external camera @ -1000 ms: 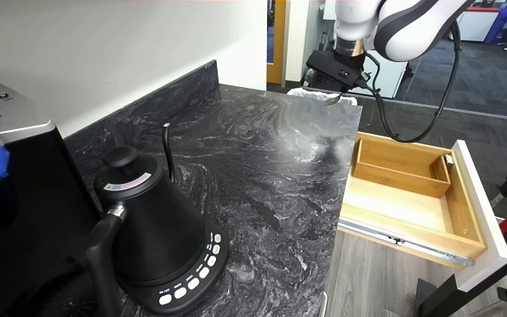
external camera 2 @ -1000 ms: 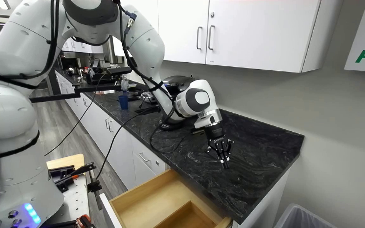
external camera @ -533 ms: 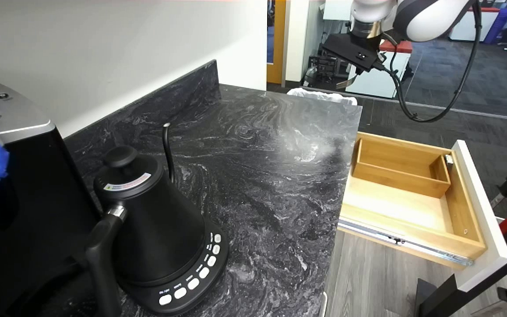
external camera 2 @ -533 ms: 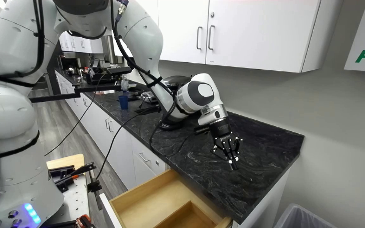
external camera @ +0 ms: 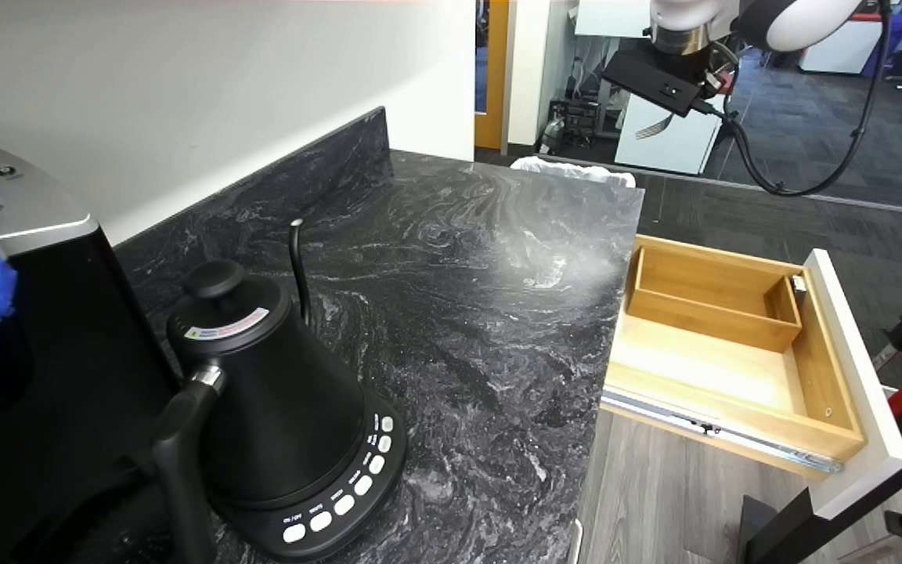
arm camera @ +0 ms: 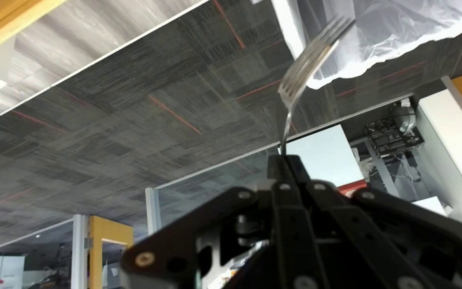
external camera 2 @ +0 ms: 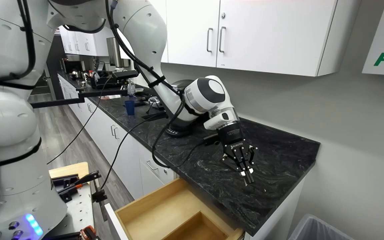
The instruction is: Put the fork in the right segment of the drawer
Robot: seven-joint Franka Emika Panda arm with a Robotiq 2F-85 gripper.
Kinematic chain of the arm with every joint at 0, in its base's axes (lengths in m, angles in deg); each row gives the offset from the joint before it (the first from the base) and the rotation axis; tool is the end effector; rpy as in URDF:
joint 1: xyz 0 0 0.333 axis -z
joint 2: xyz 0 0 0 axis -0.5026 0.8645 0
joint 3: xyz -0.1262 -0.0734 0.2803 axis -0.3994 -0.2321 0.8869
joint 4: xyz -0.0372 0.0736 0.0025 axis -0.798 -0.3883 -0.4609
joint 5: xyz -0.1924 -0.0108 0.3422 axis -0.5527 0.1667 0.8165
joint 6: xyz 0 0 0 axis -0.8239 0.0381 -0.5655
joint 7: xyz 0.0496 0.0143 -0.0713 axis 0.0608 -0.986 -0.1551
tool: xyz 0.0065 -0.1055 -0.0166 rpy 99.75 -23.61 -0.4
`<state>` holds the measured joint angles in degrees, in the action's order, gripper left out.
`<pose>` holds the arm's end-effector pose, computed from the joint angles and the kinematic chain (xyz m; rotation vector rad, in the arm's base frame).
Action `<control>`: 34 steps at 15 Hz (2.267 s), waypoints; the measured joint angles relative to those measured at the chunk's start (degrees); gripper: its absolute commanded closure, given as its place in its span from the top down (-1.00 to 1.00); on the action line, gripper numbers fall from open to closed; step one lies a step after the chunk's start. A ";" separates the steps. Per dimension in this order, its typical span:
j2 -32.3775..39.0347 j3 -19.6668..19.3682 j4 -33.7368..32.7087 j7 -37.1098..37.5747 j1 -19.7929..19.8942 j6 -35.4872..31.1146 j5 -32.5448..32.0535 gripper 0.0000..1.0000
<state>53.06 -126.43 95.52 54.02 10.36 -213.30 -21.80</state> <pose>0.5506 -0.1941 0.2545 1.4426 -2.1055 0.8312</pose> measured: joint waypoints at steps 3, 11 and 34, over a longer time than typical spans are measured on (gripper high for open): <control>-3.00 2.87 1.53 2.69 2.70 5.66 -2.79 -0.98; -6.58 18.27 6.81 3.53 15.77 10.70 -1.26 -0.95; -6.56 24.33 12.01 9.80 22.51 4.28 9.72 -0.96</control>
<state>46.51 -102.10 107.53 63.82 32.88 -209.03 -12.08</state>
